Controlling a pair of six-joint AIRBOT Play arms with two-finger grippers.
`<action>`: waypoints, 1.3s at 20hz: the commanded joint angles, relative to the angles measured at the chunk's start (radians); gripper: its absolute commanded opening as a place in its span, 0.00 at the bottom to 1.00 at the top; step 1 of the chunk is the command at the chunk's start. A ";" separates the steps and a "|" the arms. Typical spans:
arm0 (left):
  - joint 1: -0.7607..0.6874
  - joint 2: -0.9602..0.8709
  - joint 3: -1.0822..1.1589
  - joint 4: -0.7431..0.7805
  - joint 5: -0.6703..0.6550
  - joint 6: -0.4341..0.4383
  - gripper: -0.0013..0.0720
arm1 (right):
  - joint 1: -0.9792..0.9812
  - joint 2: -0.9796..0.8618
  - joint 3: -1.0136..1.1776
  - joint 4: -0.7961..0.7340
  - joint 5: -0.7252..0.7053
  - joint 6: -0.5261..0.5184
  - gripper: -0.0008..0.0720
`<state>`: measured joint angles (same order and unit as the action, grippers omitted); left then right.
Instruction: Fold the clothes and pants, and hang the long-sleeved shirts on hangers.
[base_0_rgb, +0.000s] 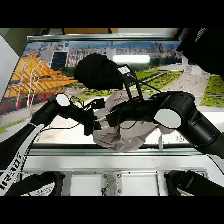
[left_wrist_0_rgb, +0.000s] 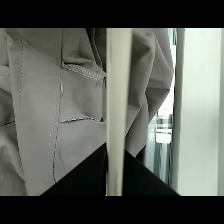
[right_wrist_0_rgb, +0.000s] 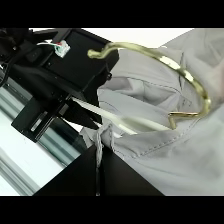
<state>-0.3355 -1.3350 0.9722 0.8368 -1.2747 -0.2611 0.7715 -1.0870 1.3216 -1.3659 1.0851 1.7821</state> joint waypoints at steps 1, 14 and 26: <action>0.001 0.000 0.000 0.000 -0.001 -0.001 0.04 | 0.003 -0.002 0.001 0.001 -0.012 0.002 0.03; 0.001 0.000 0.000 0.001 -0.005 -0.001 0.04 | -0.028 0.008 0.080 0.060 0.195 -0.035 0.66; 0.001 0.000 0.000 0.002 -0.008 -0.001 0.04 | -0.226 0.017 0.153 0.329 0.449 -0.348 0.93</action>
<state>-0.3355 -1.3350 0.9722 0.8371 -1.2819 -0.2615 0.5789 -1.0748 1.4670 -1.1233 1.4799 1.5490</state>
